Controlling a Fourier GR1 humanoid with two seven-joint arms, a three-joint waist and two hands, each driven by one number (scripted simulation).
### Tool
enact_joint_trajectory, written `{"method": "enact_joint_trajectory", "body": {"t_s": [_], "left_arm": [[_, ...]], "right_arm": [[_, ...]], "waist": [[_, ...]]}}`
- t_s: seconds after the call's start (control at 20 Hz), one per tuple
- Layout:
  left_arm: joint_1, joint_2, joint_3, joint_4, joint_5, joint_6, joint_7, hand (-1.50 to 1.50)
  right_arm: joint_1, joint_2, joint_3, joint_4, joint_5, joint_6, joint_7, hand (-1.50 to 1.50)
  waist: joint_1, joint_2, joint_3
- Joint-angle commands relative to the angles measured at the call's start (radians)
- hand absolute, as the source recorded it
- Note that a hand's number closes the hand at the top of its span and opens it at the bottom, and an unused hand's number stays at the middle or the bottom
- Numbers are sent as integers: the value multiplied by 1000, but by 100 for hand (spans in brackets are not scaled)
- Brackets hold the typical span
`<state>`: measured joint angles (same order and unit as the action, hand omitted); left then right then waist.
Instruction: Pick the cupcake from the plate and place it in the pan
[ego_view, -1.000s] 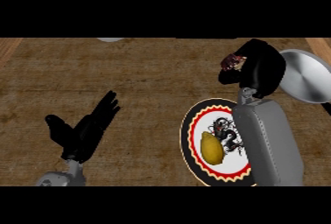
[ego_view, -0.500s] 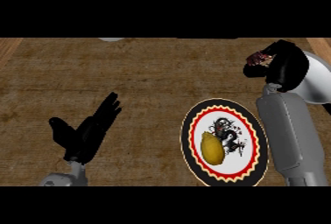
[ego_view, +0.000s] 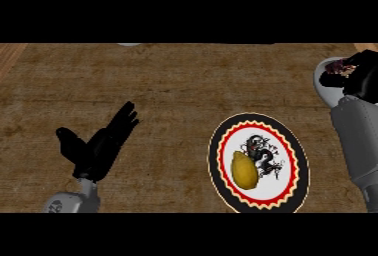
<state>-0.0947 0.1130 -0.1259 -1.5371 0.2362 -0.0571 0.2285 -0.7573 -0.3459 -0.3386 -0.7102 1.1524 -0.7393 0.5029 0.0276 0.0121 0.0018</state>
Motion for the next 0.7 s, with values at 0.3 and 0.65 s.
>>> {"method": "enact_joint_trajectory", "body": {"t_s": [0.3, 0.65], "left_arm": [[-2, -16, -16, -17, -12, -4, -4, 0], [-4, -24, -32, -40, -9, -10, 16, 0]], "right_arm": [[-45, -195, -173, 299, -174, -186, -268, 150], [-29, -258, -242, 376, -257, -217, -434, 150]], "waist": [[31, 15, 4], [41, 20, 7]]}}
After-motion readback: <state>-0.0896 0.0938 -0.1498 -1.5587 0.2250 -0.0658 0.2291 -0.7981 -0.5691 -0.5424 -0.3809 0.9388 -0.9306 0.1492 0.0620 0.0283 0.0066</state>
